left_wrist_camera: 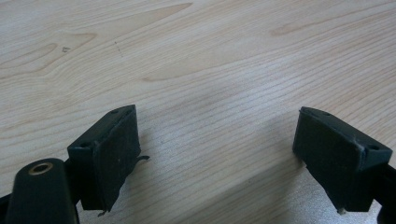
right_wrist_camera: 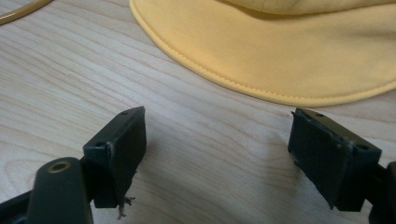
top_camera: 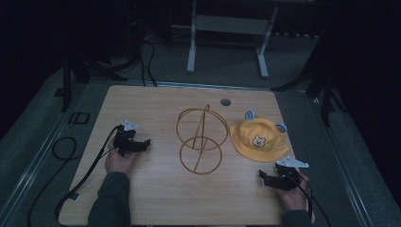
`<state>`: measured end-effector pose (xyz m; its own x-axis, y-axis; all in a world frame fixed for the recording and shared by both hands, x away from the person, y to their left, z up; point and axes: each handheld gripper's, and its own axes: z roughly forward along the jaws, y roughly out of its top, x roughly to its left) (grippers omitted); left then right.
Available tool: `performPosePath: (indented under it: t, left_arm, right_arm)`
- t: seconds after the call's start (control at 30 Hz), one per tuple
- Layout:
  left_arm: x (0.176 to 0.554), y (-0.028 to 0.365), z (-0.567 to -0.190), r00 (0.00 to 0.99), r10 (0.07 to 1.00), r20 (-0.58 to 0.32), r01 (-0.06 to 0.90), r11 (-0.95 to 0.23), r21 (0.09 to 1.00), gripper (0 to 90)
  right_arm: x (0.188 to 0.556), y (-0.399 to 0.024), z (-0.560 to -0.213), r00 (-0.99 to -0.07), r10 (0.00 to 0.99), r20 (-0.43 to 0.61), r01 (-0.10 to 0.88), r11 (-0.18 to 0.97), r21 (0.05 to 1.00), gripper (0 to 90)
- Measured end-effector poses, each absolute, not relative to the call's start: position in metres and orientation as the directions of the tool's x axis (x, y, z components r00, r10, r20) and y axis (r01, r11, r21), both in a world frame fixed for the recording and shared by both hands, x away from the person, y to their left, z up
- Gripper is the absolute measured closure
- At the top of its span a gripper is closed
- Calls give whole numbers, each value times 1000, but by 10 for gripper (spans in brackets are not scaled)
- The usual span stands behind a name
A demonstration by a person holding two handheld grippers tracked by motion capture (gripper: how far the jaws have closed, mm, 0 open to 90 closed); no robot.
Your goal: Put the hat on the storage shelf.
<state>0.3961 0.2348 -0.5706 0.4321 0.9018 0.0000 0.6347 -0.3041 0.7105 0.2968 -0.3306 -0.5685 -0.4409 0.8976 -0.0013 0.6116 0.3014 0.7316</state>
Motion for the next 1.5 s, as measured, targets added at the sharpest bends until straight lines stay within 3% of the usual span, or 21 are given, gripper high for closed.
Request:
performPosePath:
  t: [0.57, 0.87, 1.17, 1.5]
  left_arm:
    - [396, 235, -571, 431, 902, 0, 635, -304, 710, 145]
    - [395, 234, -571, 428, 904, 1, 636, -303, 710, 146]
    - [395, 234, -571, 426, 905, 2, 637, -301, 709, 146]
    - [395, 234, -570, 426, 905, 2, 638, -302, 708, 145]
  right_arm:
    - [296, -328, -567, -409, 912, -1, 627, 282, 727, 258]
    - [291, -320, -560, -463, 886, -28, 627, 350, 696, 416]
    - [288, -306, -550, -554, 822, -131, 593, 500, 631, 453]
    - [287, -316, -536, -615, 781, -111, 582, 544, 605, 478]
